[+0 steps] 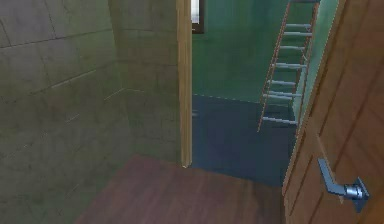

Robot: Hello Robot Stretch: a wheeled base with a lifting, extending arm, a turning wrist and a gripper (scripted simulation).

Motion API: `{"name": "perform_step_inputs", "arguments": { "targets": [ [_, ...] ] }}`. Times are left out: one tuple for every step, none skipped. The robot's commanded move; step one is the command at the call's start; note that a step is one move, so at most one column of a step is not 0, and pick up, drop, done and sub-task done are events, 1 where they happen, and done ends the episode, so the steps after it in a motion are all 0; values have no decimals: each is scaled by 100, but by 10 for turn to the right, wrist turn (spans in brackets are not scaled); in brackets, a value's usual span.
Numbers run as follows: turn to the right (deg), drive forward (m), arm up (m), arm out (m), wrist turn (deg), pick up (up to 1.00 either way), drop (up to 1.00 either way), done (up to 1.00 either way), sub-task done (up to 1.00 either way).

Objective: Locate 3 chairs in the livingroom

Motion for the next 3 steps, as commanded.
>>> {"name": "perform_step_inputs", "arguments": {
  "targets": [
    [0,45,0,0,0,0,0,0,0],
    [90,0,0,0,0,0,0,0,0],
    [0,100,0,0,0,0,0,0,0]
  ]
}}
